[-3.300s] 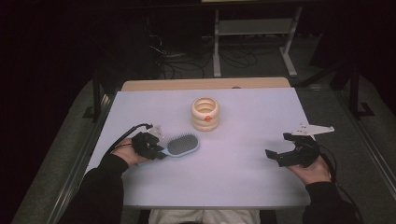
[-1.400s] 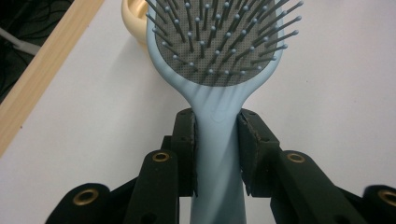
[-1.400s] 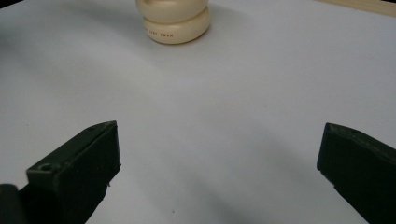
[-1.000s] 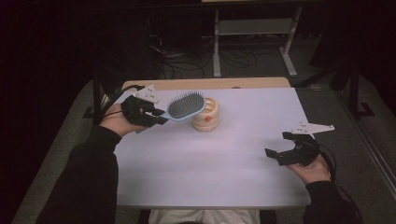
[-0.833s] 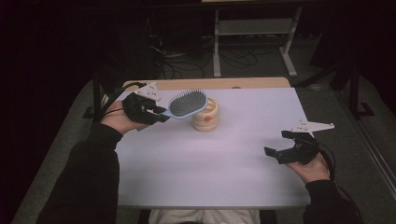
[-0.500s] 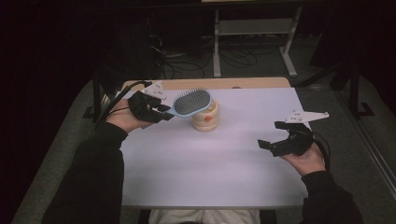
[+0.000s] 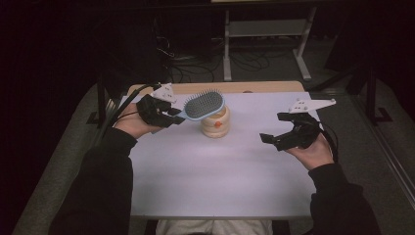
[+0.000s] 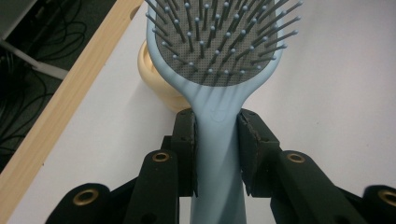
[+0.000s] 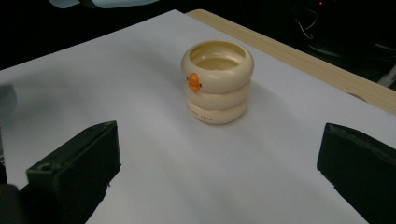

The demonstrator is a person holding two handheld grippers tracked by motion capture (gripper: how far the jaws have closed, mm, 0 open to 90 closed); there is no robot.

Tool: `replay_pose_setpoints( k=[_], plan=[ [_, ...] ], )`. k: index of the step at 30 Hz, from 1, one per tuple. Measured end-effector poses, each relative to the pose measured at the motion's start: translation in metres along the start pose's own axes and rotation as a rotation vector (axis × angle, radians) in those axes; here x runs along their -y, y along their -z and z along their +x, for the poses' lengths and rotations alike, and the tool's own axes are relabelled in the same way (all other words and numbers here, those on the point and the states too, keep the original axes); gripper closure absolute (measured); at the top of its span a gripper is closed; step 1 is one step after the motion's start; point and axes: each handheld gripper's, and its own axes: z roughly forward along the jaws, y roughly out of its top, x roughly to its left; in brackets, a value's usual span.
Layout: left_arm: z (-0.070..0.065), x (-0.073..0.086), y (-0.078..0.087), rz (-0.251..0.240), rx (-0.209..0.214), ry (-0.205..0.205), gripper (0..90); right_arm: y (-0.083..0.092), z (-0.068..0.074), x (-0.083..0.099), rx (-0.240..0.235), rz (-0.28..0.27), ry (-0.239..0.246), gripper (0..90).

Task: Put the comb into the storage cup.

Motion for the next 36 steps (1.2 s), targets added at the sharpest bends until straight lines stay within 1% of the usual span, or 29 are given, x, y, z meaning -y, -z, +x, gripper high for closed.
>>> replay_pose_setpoints(
  k=[3, 7, 10, 14, 19, 23, 29, 31, 32, 36],
  plan=[
    [-0.002, -0.002, -0.002, -0.001, -0.006, -0.004, 69.4, -0.006, 0.002, -0.009, -0.017, 0.002, 0.009, 0.0],
    [-0.003, -0.004, -0.004, -0.014, -0.003, -0.005, 69.4, -0.010, 0.003, -0.016, -0.026, 0.003, 0.012, 0.0],
    [-0.004, -0.005, -0.006, -0.016, -0.001, -0.012, 69.4, -0.014, 0.002, -0.025, -0.037, -0.007, 0.011, 0.0],
    [-0.005, -0.006, -0.009, -0.019, 0.000, -0.019, 69.4, -0.017, 0.003, -0.030, -0.047, -0.017, 0.004, 0.0],
    [-0.006, -0.008, -0.012, -0.025, 0.008, -0.020, 69.4, -0.025, 0.005, -0.037, -0.063, -0.021, 0.013, 0.0],
    [-0.007, -0.011, -0.013, -0.035, 0.007, -0.025, 69.4, -0.033, 0.005, -0.045, -0.081, -0.035, 0.006, 0.0],
    [-0.008, -0.012, -0.012, -0.041, 0.006, -0.024, 69.3, -0.041, 0.007, -0.055, -0.088, -0.037, 0.004, 0.0],
    [-0.009, -0.012, -0.012, -0.042, 0.008, -0.029, 69.4, -0.045, 0.009, -0.061, -0.091, -0.031, 0.005, 0.0],
    [-0.010, -0.012, -0.012, -0.043, 0.007, -0.031, 69.4, -0.045, 0.009, -0.061, -0.091, -0.031, 0.005, 0.0],
    [-0.012, -0.014, -0.012, -0.052, 0.009, -0.040, 69.4, -0.054, 0.010, -0.070, -0.116, -0.034, -0.013, 0.0]
  ],
)
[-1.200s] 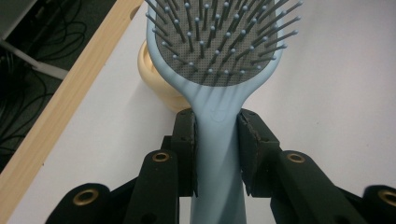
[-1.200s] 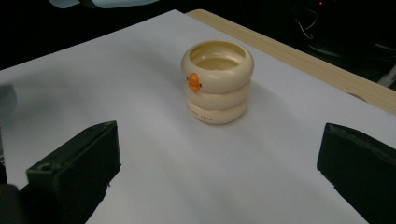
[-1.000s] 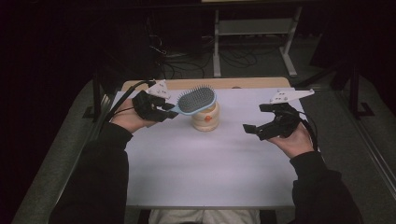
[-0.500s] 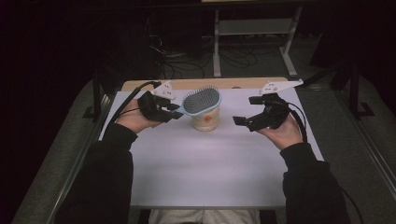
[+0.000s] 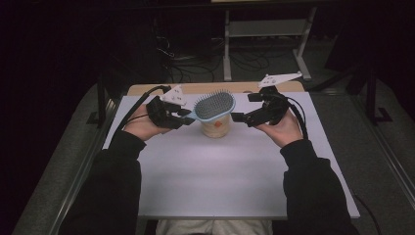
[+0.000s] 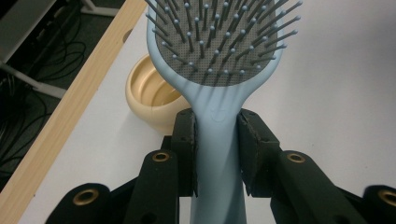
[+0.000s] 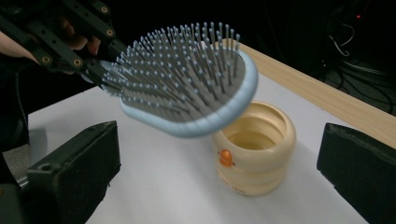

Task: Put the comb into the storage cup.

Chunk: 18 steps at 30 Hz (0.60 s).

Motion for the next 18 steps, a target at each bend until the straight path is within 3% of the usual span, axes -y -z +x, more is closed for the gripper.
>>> replay_pose_setpoints(
  k=[6, 8, 14, 18],
  plan=[
    [-0.001, -0.002, -0.002, -0.010, -0.003, 0.001, 69.4, -0.008, 0.002, -0.007, -0.017, 0.002, -0.024, 0.0],
    [-0.002, -0.003, -0.003, -0.018, -0.007, -0.003, 69.4, -0.011, 0.000, -0.010, -0.034, -0.013, -0.062, 0.0],
    [-0.002, -0.004, -0.004, -0.026, -0.014, -0.007, 69.4, -0.017, -0.003, -0.017, -0.051, -0.027, -0.119, 0.0],
    [-0.002, -0.004, -0.002, -0.041, -0.027, -0.008, 69.4, -0.022, -0.002, -0.020, -0.046, -0.003, -0.119, 0.0]
  ],
)
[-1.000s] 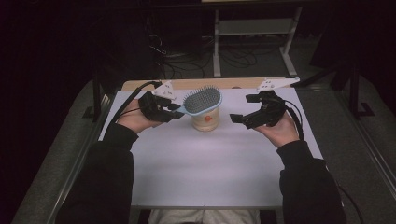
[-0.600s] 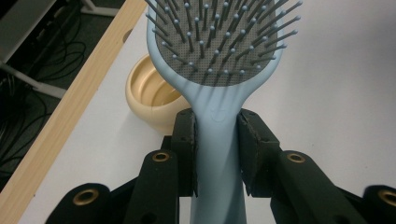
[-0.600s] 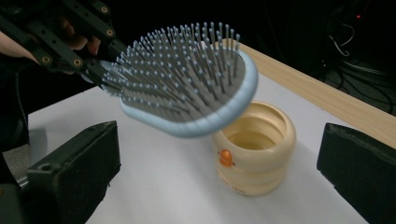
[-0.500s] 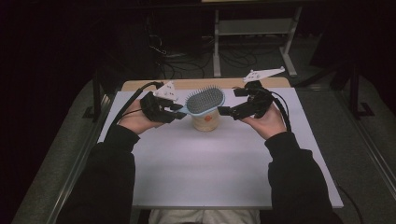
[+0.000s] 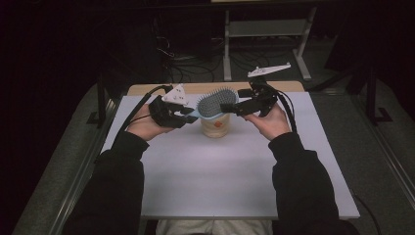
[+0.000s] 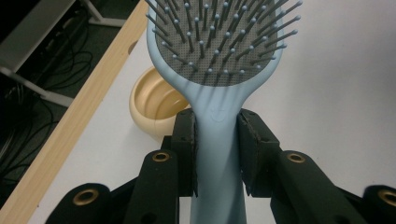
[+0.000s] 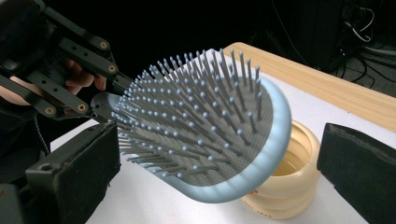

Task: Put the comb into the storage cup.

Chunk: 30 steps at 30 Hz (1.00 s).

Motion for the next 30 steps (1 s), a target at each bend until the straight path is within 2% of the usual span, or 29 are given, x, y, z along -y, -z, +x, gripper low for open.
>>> replay_pose_setpoints(
  k=[8, 10, 11, 13, 18, 19, 20, 22, 23, 27, 28, 30],
  plan=[
    [-0.001, -0.001, 0.001, -0.025, -0.012, 0.008, 69.4, -0.006, 0.002, -0.007, 0.006, 0.029, -0.021, 0.1],
    [-0.001, -0.001, 0.001, -0.024, -0.019, 0.006, 69.4, -0.005, 0.004, -0.010, 0.026, 0.033, -0.009, 5.8],
    [-0.001, -0.001, 0.001, -0.029, -0.020, 0.009, 69.4, -0.003, 0.005, -0.012, 0.018, 0.019, -0.008, 11.9],
    [-0.002, -0.002, 0.001, -0.040, -0.026, 0.009, 69.4, -0.002, 0.005, -0.013, 0.010, 0.017, -0.013, 12.8],
    [-0.003, -0.004, 0.001, -0.062, -0.044, 0.011, 69.4, 0.000, 0.002, -0.015, -0.026, -0.002, -0.060, 19.1],
    [-0.003, -0.004, 0.000, -0.068, -0.045, 0.016, 69.4, 0.002, 0.000, -0.015, -0.046, -0.018, -0.095, 23.3],
    [-0.003, -0.004, 0.000, -0.072, -0.044, 0.018, 69.4, 0.002, 0.000, -0.015, -0.046, -0.018, -0.095, 23.3],
    [-0.004, -0.005, -0.002, -0.073, -0.052, 0.017, 69.3, 0.002, -0.003, -0.016, -0.064, -0.007, -0.146, 25.8],
    [-0.005, -0.005, -0.003, -0.076, -0.051, 0.021, 69.3, 0.002, -0.003, -0.016, -0.064, -0.007, -0.146, 25.8],
    [-0.007, -0.006, -0.008, -0.077, -0.061, 0.025, 69.3, 0.001, -0.007, -0.017, -0.058, 0.021, -0.205, 28.1],
    [-0.008, -0.006, -0.010, -0.081, -0.067, 0.031, 69.3, 0.002, -0.009, -0.018, -0.054, 0.028, -0.245, 30.4],
    [-0.008, -0.007, -0.011, -0.084, -0.066, 0.036, 69.3, 0.004, -0.010, -0.019, -0.047, 0.028, -0.266, 32.9]
  ],
)
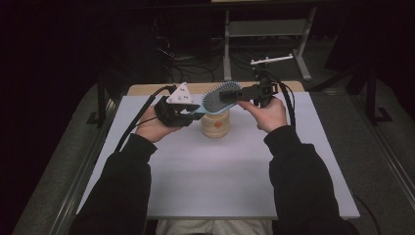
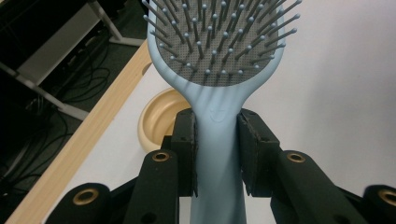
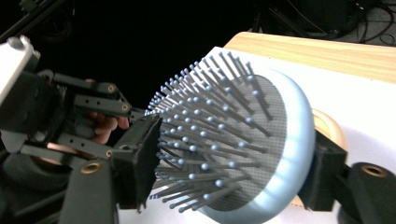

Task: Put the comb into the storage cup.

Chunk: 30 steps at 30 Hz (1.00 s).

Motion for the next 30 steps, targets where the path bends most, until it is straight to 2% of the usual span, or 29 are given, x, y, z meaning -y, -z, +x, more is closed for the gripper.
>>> replay_pose_setpoints(
  k=[3, 7, 12, 16, 17, 22, 25, 27, 28, 30],
  plan=[
    [-0.001, -0.001, -0.003, -0.006, 0.004, 0.013, 69.3, 0.003, 0.000, -0.001, 0.008, -0.001, -0.017, 36.2],
    [-0.002, -0.001, -0.006, -0.009, 0.012, 0.016, 69.3, 0.008, -0.001, -0.002, 0.005, -0.003, -0.013, 41.7],
    [-0.002, 0.000, -0.009, -0.006, 0.019, 0.020, 69.2, 0.010, -0.001, -0.001, -0.041, -0.028, -0.007, 48.8],
    [-0.002, 0.001, -0.011, -0.010, 0.025, 0.032, 69.1, 0.011, 0.004, -0.002, -0.039, -0.040, 0.022, 53.6],
    [0.000, 0.001, -0.011, -0.017, 0.049, 0.053, 68.8, 0.012, 0.006, -0.003, -0.052, -0.049, 0.035, 55.2],
    [0.002, 0.002, -0.011, -0.025, 0.065, 0.082, 68.2, 0.012, 0.011, -0.006, -0.047, -0.042, 0.051, 56.0],
    [0.004, 0.003, -0.011, -0.036, 0.081, 0.107, 61.9, 0.013, 0.015, -0.009, -0.045, -0.050, 0.070, 56.2],
    [0.005, 0.004, -0.010, -0.036, 0.094, 0.109, 56.6, 0.015, 0.018, -0.011, -0.039, -0.055, 0.083, 56.1],
    [0.006, 0.005, -0.010, -0.041, 0.096, 0.114, 51.1, 0.016, 0.021, -0.014, -0.028, -0.055, 0.096, 56.0],
    [0.008, 0.007, -0.009, -0.050, 0.112, 0.129, 49.4, 0.017, 0.022, -0.016, -0.020, -0.056, 0.103, 56.0]
  ],
)
